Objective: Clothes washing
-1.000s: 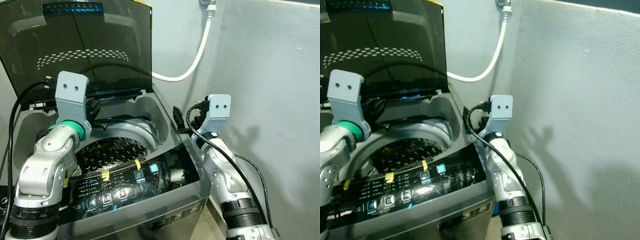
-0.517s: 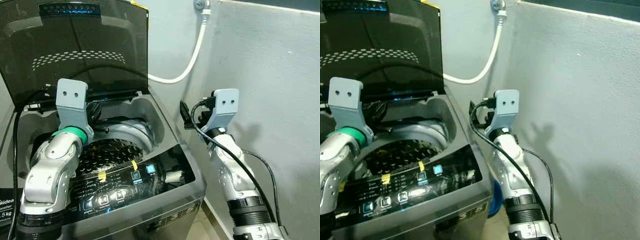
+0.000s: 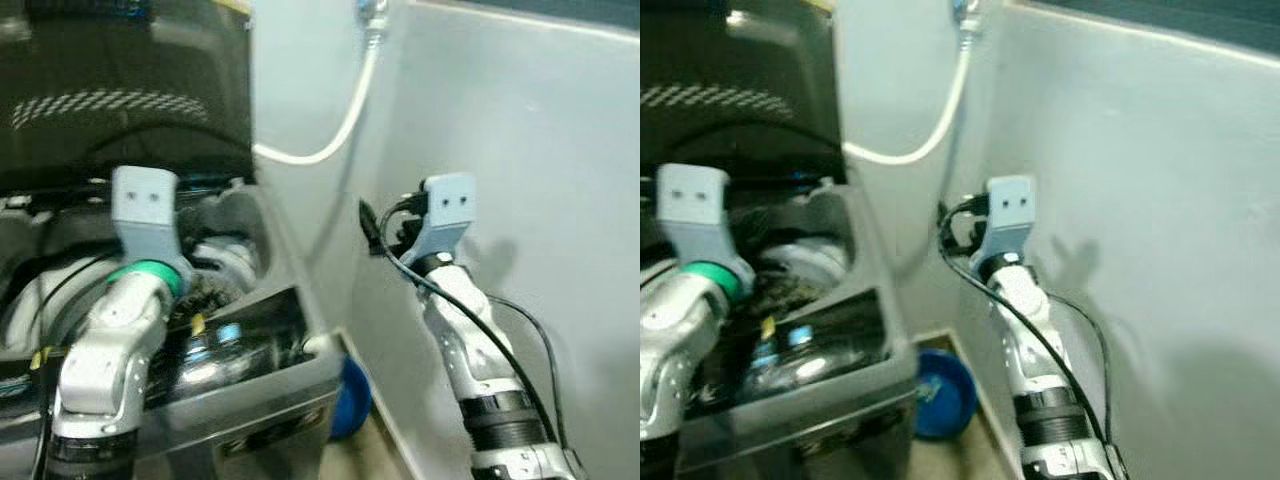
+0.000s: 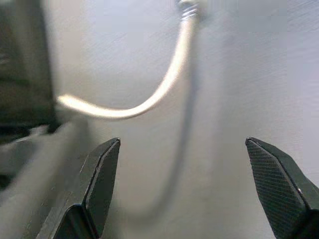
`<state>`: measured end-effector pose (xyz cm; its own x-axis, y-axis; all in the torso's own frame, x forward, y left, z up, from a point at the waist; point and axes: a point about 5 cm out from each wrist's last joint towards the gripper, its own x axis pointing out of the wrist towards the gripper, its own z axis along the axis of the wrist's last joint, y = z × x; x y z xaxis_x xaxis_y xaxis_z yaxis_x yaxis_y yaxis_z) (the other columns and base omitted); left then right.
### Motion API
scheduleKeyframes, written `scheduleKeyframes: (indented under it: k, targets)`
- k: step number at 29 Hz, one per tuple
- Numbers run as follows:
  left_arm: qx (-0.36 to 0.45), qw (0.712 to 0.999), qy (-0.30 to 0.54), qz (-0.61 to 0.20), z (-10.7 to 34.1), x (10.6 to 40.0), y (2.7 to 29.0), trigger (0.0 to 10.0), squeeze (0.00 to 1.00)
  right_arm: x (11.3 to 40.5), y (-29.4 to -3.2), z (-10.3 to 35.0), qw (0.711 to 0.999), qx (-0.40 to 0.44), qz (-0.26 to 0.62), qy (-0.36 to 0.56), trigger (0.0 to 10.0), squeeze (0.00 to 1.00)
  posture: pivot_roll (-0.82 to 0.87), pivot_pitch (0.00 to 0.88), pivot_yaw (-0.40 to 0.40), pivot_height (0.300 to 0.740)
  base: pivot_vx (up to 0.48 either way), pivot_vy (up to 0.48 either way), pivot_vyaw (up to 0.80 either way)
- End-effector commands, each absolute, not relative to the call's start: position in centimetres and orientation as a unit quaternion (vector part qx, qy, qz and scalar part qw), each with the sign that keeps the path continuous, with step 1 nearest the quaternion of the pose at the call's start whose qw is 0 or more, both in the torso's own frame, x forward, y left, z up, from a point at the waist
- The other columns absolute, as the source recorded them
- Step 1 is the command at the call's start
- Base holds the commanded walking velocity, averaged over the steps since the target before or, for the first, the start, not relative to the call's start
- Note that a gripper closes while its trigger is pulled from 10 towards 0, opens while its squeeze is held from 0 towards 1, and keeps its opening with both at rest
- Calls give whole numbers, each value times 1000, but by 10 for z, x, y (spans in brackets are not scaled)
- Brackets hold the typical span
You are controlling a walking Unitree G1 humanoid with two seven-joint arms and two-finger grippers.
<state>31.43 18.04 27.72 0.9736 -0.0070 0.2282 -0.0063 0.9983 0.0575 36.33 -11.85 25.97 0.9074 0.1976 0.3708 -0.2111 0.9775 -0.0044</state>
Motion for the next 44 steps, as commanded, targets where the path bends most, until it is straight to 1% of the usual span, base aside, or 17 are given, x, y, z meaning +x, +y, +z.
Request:
scheduleKeyframes:
  k: [1, 2, 5, 15, 22, 24, 27, 29, 44]
  targets:
    - [21, 995, -101, 7, 270, 315, 183, 10000, 0, 363, -116, 260, 976, 9, 109, -188, 10000, 0, 16, 0, -10, 740, 0, -424, 0]
    - [-4, 995, -101, 12, 270, 314, 184, 10000, 0, 363, -117, 260, 976, 6, 111, -187, 10000, 0, 17, 0, -13, 740, 0, 0, 0]
    - [-18, 994, -105, 9, 270, 314, 184, 10000, 0, 362, -117, 260, 976, 6, 112, -186, 10000, 0, 17, 0, -16, 740, 0, 320, 0]
    - [-29, 993, -112, 18, 270, 310, 186, 10000, 0, 363, -110, 261, 974, 6, 130, -186, 10000, 0, 22, 0, -30, 740, 0, 477, 0]
    - [-14, 993, -118, 20, 271, 309, 188, 10000, 0, 362, -107, 261, 972, 10, 141, -185, 10000, 0, 21, 0, -34, 740, 0, 79, 0]
    - [14, 993, -117, 26, 271, 309, 190, 10000, 0, 363, -107, 262, 972, 10, 142, -186, 10000, 0, 21, 0, -35, 740, 0, 0, 0]
    - [20, 993, -116, 27, 271, 309, 191, 10000, 0, 363, -107, 263, 973, 13, 141, -185, 10000, 0, 21, 0, -35, 740, 0, 0, 0]
    - [19, 993, -116, 29, 271, 310, 191, 10000, 0, 364, -109, 265, 973, 0, 135, -187, 10000, 0, 19, 0, -34, 740, 0, 0, 800]
    - [31, 993, -114, 28, 270, 311, 191, 10000, 0, 363, -112, 269, 972, -10, 124, -199, 10000, 0, 5, 0, -30, 740, 0, 0, 800]
